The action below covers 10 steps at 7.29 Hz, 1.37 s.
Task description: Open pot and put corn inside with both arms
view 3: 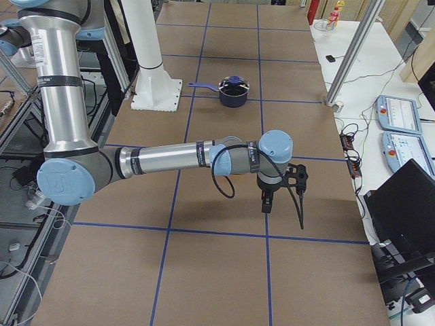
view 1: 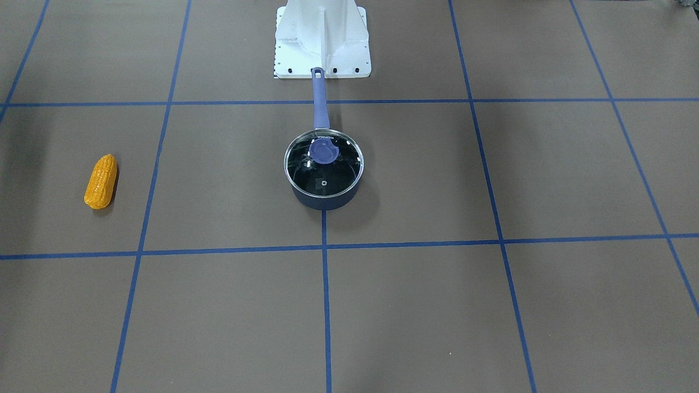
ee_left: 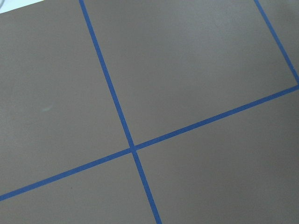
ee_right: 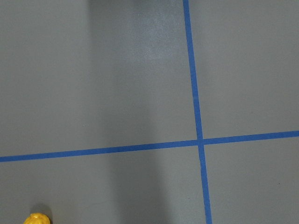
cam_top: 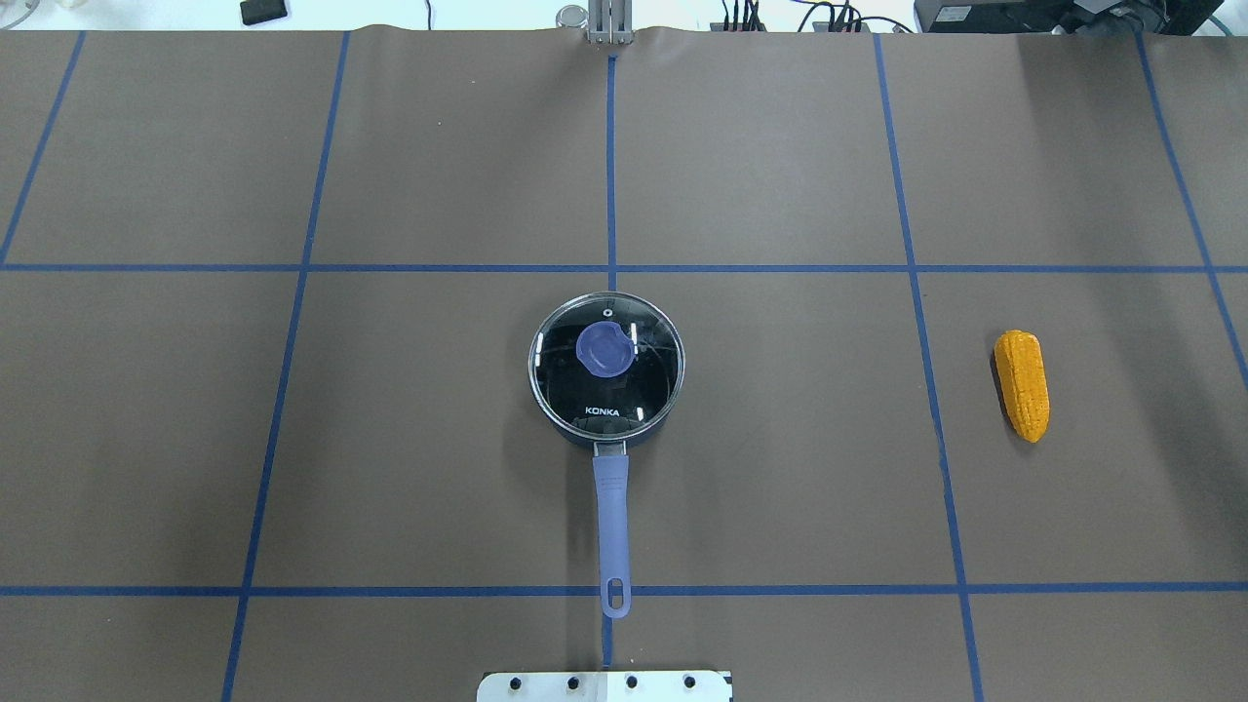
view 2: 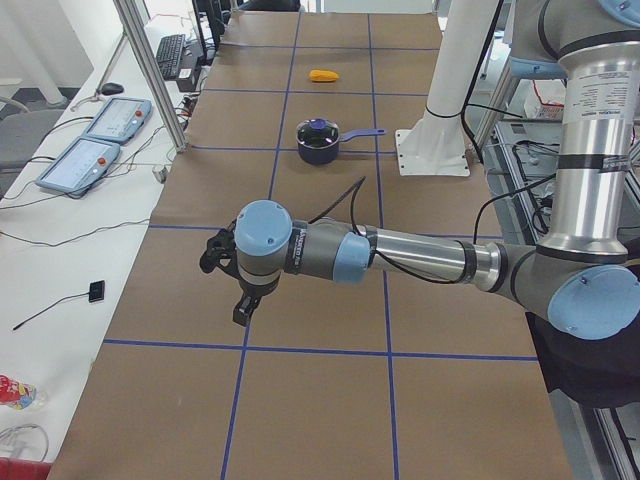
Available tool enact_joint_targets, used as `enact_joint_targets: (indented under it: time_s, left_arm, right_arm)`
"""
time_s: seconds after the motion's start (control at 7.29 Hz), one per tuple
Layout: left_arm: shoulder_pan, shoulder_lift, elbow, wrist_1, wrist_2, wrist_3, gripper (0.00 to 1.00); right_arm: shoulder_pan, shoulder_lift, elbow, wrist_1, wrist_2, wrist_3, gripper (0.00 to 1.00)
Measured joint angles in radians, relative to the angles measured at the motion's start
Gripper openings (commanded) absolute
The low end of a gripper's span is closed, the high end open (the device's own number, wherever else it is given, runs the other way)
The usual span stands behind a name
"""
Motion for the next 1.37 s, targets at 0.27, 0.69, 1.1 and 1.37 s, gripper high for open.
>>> enact_joint_targets:
  time_s: [0.27, 0.69, 1.1, 1.37]
  left_arm:
    - [0.000, 0.001, 0.000, 0.000, 0.000, 0.000, 0.98]
    - [0.000, -0.001, -0.003, 0.000, -0.001, -0.001, 0.98]
    - [0.002, -0.008, -0.015, 0.000, -0.001, -0.030, 0.98]
    - [0.033, -0.033, -0.046, 0.002, 0.002, -0.170, 0.98]
  right_arm:
    - [0.000, 0.002, -0.007, 0.020, 0.002, -0.004, 1.00]
    - [0.000, -0.007, -0.050, 0.134, 0.015, 0.007, 1.00]
    - [-0.004, -0.005, -0.055, 0.147, 0.035, 0.012, 1.00]
    - [-0.024, -0.002, -0.046, 0.154, 0.068, 0.046, 1.00]
